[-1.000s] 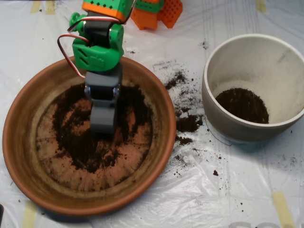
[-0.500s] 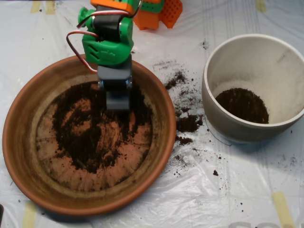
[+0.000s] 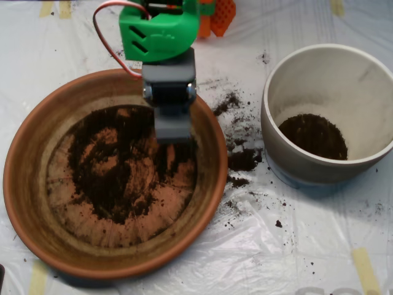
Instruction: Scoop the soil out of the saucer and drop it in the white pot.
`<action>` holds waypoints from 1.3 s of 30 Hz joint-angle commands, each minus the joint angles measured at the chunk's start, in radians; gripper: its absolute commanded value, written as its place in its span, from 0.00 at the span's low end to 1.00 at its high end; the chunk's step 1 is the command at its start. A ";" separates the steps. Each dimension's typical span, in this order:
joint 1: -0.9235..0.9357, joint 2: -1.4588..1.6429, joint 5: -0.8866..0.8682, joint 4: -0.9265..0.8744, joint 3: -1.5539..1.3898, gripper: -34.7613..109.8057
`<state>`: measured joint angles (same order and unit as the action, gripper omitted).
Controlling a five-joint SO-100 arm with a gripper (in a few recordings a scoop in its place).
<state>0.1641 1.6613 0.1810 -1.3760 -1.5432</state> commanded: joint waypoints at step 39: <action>-0.565 0.018 0.012 -0.218 0.440 0.51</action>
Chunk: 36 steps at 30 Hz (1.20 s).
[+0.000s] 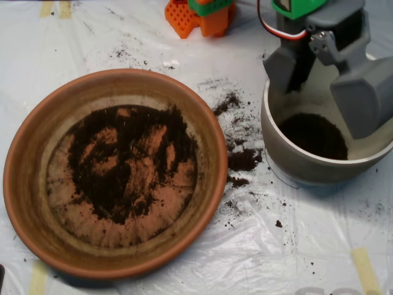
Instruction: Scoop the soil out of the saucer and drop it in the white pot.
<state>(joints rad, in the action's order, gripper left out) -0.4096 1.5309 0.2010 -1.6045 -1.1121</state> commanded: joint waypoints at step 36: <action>0.859 0.221 -0.115 0.574 -0.896 0.62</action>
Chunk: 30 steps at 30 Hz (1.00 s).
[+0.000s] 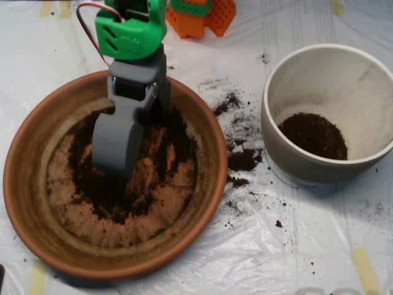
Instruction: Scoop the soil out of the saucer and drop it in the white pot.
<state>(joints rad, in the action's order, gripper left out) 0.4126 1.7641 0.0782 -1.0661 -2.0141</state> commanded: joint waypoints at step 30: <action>0.137 -0.795 0.087 -0.348 0.859 0.69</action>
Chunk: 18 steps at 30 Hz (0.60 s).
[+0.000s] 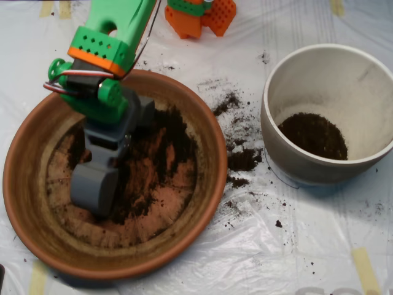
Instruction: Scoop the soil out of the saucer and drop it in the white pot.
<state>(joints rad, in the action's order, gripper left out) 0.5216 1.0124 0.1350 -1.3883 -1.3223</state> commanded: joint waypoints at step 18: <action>0.035 -0.147 0.084 -0.092 0.265 0.56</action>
<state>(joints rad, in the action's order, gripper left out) 0.5338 0.8483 0.2102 -1.4803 -1.0339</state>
